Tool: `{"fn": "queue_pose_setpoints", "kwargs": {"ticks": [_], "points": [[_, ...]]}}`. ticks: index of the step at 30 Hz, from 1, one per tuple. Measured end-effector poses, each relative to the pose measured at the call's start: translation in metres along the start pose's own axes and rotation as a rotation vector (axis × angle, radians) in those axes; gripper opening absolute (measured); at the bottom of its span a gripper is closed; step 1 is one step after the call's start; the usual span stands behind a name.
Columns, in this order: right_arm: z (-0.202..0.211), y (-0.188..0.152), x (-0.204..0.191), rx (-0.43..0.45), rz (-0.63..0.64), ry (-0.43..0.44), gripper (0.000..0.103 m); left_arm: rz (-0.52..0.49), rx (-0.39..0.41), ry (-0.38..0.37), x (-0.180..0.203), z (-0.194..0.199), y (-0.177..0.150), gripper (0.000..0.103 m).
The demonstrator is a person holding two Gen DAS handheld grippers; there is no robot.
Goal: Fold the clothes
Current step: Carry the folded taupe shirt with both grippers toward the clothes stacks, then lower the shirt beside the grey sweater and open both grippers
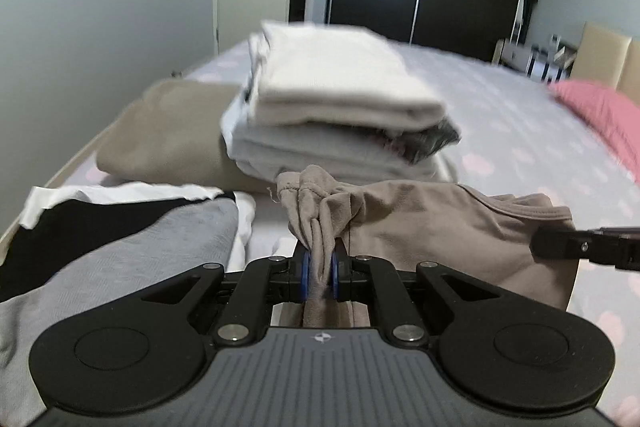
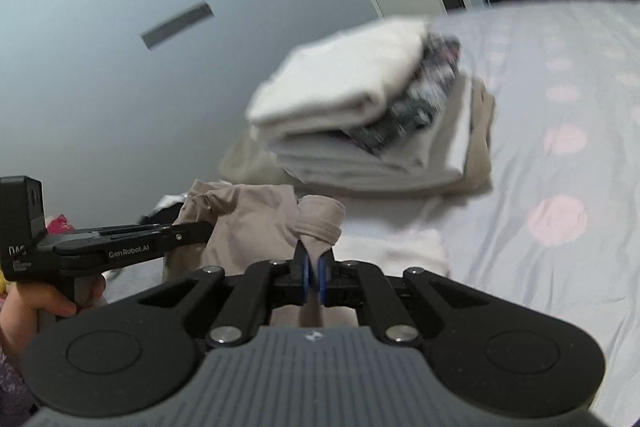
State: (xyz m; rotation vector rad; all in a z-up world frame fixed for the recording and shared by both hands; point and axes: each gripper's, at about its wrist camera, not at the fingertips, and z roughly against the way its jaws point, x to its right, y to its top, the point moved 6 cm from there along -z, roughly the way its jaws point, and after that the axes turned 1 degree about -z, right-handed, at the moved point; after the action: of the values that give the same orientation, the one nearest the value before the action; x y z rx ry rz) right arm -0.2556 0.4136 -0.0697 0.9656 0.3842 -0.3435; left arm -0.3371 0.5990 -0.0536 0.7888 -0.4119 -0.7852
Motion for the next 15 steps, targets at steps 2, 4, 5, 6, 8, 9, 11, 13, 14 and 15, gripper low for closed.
{"fn": "queue_pose_setpoints", "kwargs": {"ticks": [2,4,5,6,8,9,11,13,14,15], "points": [[-0.019,0.002,0.013,-0.038,-0.007,-0.031,0.006,-0.02,-0.042,0.01,0.001,-0.024,-0.002,0.008],[-0.038,0.004,0.024,-0.071,-0.008,-0.059,0.005,-0.03,-0.076,0.014,0.002,-0.045,-0.005,0.008],[-0.047,0.003,0.028,-0.084,-0.003,-0.07,0.005,-0.036,-0.091,0.017,0.002,-0.054,-0.006,0.008],[-0.055,0.003,0.031,-0.091,0.002,-0.077,0.005,-0.043,-0.103,0.022,0.002,-0.06,-0.009,0.008],[-0.068,0.003,0.035,-0.09,0.022,-0.096,0.005,-0.05,-0.116,0.032,-0.001,-0.07,-0.014,0.008],[-0.074,0.002,0.037,-0.091,0.028,-0.104,0.005,-0.049,-0.122,0.036,-0.003,-0.074,-0.016,0.008],[-0.086,-0.001,0.041,-0.105,0.021,-0.116,0.005,-0.021,-0.131,0.045,-0.009,-0.08,-0.021,0.009],[-0.095,-0.005,0.046,-0.119,0.007,-0.121,0.005,-0.006,-0.139,0.055,-0.014,-0.083,-0.027,0.012],[-0.099,-0.007,0.049,-0.127,0.006,-0.121,0.005,-0.002,-0.142,0.058,-0.015,-0.084,-0.03,0.012],[-0.102,-0.01,0.051,-0.134,0.004,-0.121,0.005,0.0,-0.14,0.059,-0.016,-0.083,-0.031,0.014]]}}
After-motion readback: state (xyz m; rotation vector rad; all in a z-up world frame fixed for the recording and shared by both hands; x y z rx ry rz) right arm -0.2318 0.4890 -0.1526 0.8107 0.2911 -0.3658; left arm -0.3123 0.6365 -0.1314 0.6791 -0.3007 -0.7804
